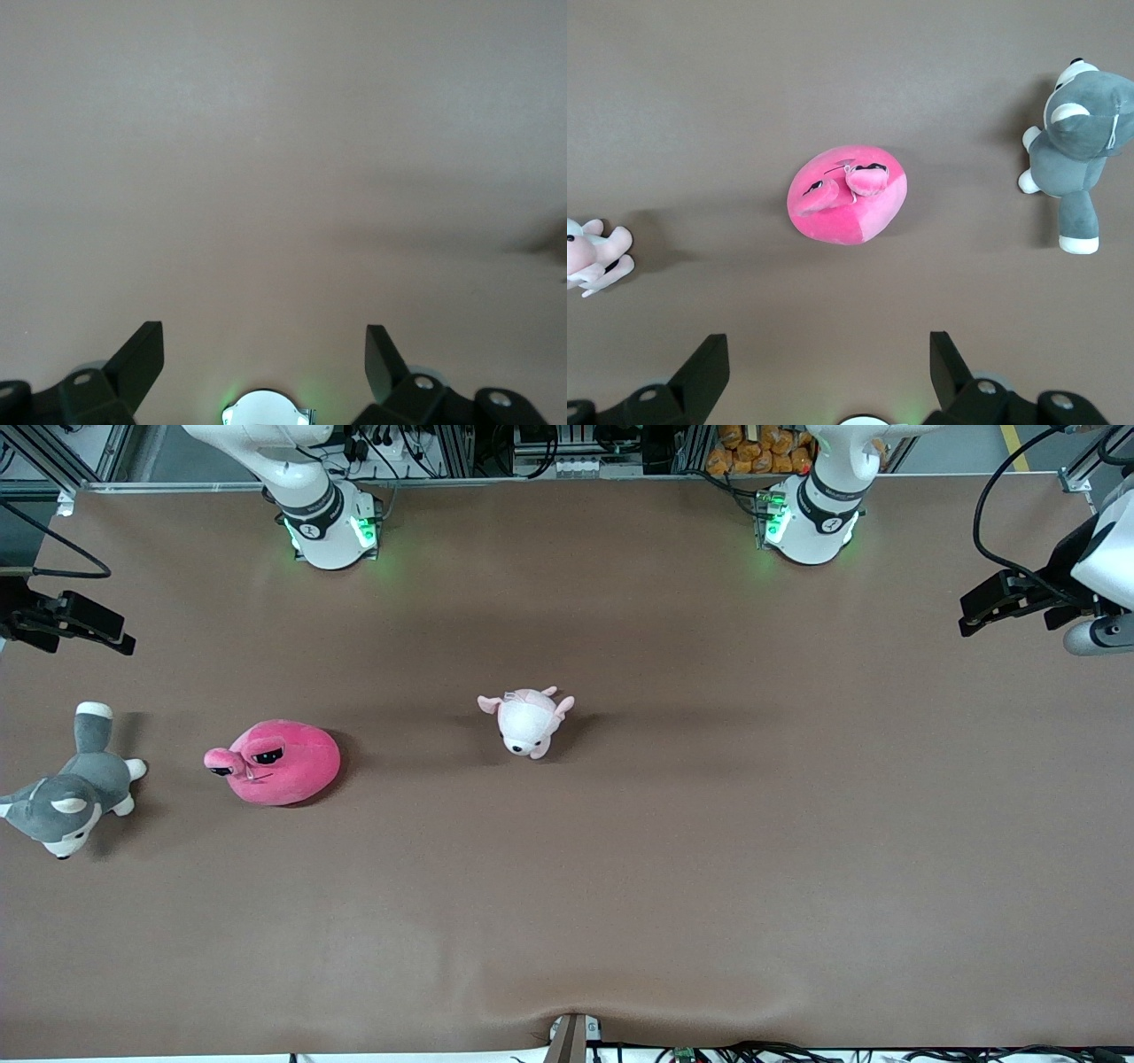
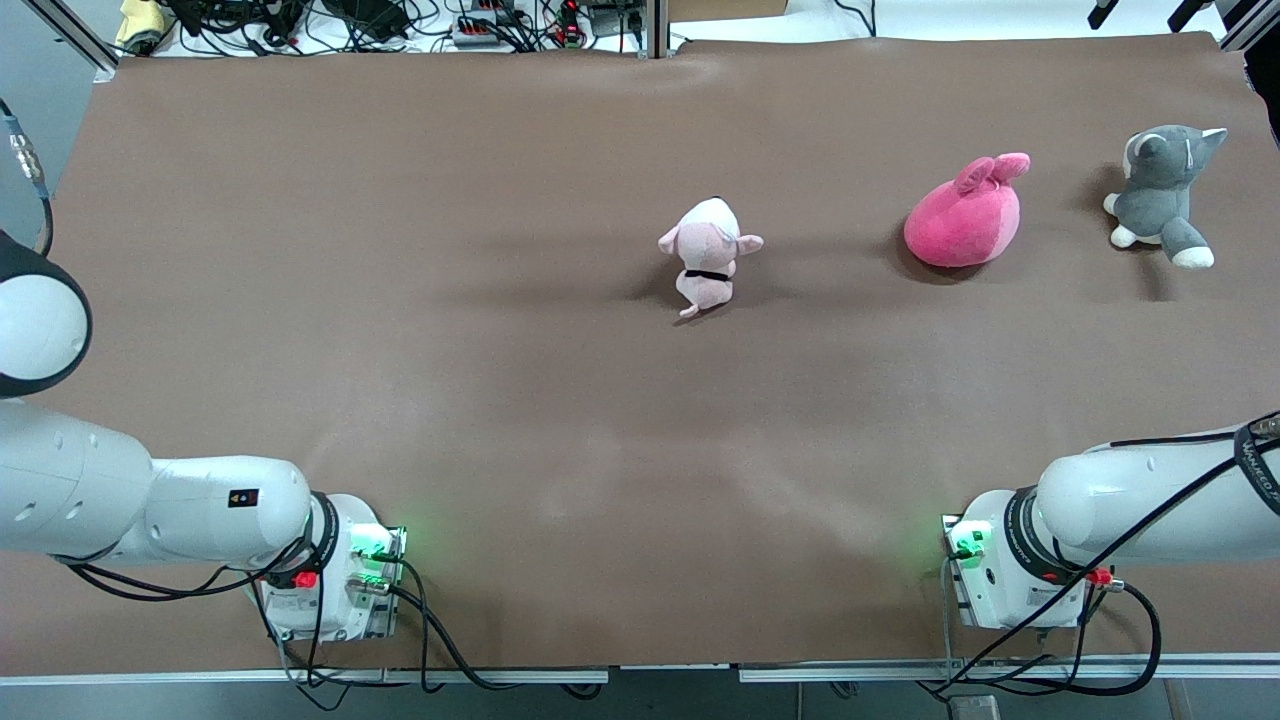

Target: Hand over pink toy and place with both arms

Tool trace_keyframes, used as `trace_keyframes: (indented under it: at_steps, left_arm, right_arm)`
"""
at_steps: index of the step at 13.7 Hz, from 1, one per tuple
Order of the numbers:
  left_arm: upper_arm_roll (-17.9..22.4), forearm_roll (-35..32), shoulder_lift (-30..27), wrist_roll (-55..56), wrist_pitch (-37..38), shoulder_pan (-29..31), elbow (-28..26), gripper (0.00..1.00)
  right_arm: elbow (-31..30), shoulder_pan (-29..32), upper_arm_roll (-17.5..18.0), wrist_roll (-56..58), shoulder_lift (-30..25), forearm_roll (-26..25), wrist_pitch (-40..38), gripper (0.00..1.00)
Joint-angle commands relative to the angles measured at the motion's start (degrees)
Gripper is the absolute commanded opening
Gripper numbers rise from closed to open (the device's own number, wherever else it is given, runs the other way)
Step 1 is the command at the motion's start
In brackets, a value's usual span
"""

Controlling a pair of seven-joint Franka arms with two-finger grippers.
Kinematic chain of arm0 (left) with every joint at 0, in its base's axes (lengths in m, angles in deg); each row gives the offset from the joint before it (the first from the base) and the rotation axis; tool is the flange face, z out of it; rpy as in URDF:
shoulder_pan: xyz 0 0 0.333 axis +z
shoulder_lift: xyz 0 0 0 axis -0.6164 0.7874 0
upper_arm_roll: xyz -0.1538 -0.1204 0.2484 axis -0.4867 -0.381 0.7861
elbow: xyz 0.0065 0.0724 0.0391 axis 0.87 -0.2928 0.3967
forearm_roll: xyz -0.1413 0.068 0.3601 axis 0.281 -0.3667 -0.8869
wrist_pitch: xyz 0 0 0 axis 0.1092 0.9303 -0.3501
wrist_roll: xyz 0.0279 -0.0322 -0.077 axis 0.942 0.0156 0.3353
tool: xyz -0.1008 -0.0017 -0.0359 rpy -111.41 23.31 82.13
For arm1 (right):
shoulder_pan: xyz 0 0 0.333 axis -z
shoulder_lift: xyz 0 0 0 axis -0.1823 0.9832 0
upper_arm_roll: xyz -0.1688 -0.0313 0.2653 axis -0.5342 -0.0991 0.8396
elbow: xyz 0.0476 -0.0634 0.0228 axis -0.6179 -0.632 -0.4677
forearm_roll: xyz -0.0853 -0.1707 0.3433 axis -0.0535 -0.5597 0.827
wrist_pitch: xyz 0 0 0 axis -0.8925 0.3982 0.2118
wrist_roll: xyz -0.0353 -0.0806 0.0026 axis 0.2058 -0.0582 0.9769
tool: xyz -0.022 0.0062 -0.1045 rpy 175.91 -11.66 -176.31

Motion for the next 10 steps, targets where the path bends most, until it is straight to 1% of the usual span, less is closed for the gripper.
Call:
trace_keyframes:
  at_steps: [1,10]
  left_arm:
    - [-0.23,0.39,0.02,2.14,0.35,0.45,1.07,1.00]
    - [-0.85,0.48,0.55,2.15,0.88,0.09,0.71,1.00]
  right_arm:
    - [-0.33,-0.02,0.09,0.47,-0.43,-0.33,-0.19,1.00]
    - [-1.21,0.41,0.00,1.26,-0.25,-0.42,0.16,1.00]
